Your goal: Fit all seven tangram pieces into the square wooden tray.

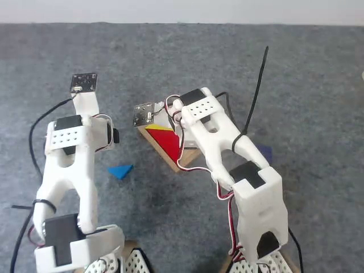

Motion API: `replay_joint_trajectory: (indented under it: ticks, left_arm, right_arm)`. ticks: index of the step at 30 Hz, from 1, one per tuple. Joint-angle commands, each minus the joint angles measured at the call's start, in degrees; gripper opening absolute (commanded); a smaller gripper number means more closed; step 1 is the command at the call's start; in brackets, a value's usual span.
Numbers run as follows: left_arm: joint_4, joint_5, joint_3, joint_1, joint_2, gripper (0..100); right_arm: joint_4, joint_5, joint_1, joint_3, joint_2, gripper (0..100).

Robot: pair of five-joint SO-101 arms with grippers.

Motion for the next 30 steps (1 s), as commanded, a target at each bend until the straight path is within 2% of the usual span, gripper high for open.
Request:
replay_joint_trajectory:
  ticks: [1,10,14,18,24,30]
  left_arm:
    - [0.7,0.2,-0.3,0.4,-3.3,18]
    - [0.7,0.2,-0.3,0.4,-3.3,18]
    - [0.7,0.2,-0.3,0.4,-3.3,18]
    - [0.7,0.2,-0.6,0.0,-3.3,18]
    - [0.7,0.2,-0.7,0.0,-3.3,18]
    - [0.7,0.2,-0.6,0.0,-3.3,18]
  right_arm:
    - [1.9,0.6,0.2,-3.2,-1.6,34.8]
    - [4.4,0.2,4.3,-3.2,-6.3,34.7]
    - [5.7,-6.5,8.1,-3.2,-14.8,34.7]
    - [12.7,-14.2,11.6,-2.8,-26.2,34.7]
    - [18.8,-13.8,22.4,3.3,-33.0,34.7]
    - [18.0,-5.2,30.0,16.4,-33.5,34.7]
